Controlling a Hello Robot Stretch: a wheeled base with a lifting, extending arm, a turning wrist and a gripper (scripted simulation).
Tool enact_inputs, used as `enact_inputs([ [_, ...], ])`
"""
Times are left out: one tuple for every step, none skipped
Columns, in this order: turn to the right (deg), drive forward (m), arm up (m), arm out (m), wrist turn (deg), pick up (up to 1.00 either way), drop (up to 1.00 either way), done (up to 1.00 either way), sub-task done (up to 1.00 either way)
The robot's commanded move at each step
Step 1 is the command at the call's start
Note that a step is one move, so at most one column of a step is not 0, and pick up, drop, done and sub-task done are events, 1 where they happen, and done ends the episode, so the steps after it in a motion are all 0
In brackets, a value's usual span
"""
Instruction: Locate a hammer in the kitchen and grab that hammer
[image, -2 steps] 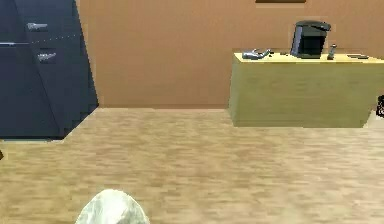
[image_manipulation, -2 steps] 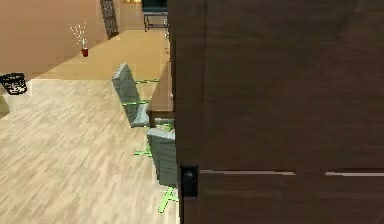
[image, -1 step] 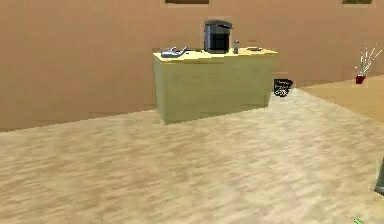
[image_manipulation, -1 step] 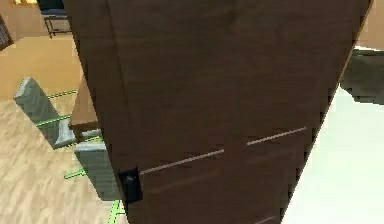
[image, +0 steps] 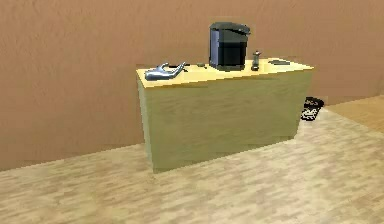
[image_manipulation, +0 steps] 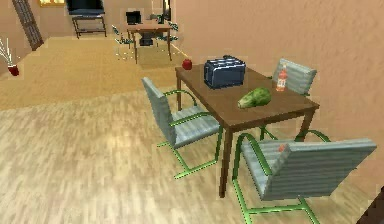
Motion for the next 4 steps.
enact_inputs([
  [3.0, 0.00, 0.00, 0.00, 0.0, 0.00, 0.00, 0.00, 0.00],
  [0.0, 1.00, 0.00, 0.00, 0.0, 0.00, 0.00, 0.00, 0.00],
  [0.0, 0.25, 0.00, 0.00, 0.0, 0.00, 0.00, 0.00, 0.00],
  [-45.0, 0.00, 0.00, 0.00, 0.0, 0.00, 0.00, 0.00, 0.00],
])
